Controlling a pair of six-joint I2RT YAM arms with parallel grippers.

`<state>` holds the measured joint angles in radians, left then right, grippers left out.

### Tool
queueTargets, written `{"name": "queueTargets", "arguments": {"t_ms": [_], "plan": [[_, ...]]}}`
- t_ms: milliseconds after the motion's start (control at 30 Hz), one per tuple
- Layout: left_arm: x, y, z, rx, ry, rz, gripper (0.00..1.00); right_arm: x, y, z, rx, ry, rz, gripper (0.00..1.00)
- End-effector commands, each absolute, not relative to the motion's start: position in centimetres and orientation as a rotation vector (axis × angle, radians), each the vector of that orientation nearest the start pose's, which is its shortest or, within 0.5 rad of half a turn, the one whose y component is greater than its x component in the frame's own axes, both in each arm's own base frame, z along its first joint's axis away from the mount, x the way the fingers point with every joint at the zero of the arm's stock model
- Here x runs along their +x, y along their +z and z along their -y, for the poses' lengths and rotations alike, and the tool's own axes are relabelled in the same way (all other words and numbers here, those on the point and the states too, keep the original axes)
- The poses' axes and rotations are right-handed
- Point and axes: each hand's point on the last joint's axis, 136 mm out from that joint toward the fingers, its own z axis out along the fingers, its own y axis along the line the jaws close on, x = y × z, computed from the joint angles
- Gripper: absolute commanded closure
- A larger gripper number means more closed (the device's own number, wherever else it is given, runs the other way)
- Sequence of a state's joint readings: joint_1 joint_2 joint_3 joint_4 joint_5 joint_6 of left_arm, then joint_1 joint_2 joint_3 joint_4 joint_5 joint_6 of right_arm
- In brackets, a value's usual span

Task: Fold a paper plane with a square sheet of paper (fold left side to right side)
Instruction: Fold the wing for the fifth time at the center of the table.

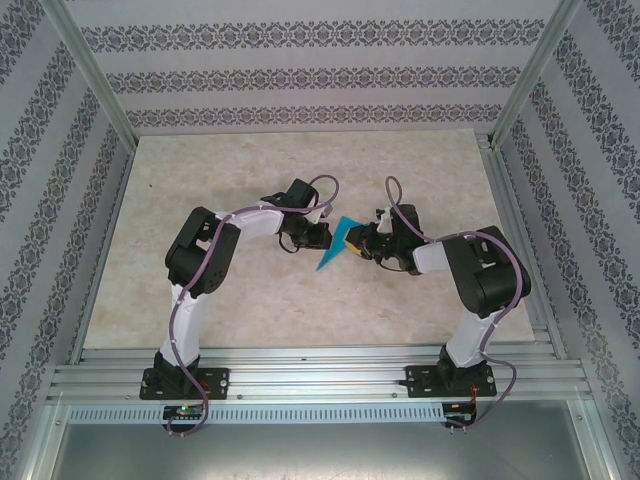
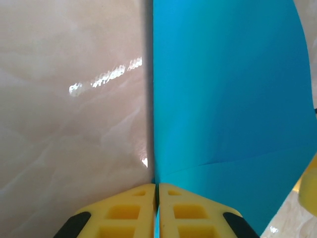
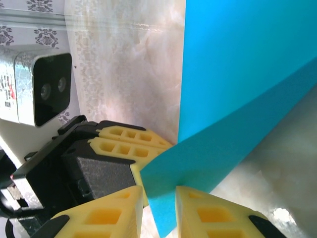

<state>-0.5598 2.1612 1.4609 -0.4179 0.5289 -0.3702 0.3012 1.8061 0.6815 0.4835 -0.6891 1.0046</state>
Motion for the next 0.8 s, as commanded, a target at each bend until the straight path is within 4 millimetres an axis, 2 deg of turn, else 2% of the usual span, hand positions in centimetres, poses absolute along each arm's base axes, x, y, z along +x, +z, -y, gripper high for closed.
{"name": "queueTargets", "arguments": {"t_ms": [0, 767], "plan": [[34.9, -0.8, 35.1, 0.519, -0.967, -2.828, 0.9, 36.7, 5.6, -23.1, 0.4, 1.414, -2.393, 0.76], [34.7, -1.1, 35.0, 0.519, -0.965, -2.83, 0.92, 37.3, 4.1, -23.4, 0.38, 1.349, -2.456, 0.75]]}}
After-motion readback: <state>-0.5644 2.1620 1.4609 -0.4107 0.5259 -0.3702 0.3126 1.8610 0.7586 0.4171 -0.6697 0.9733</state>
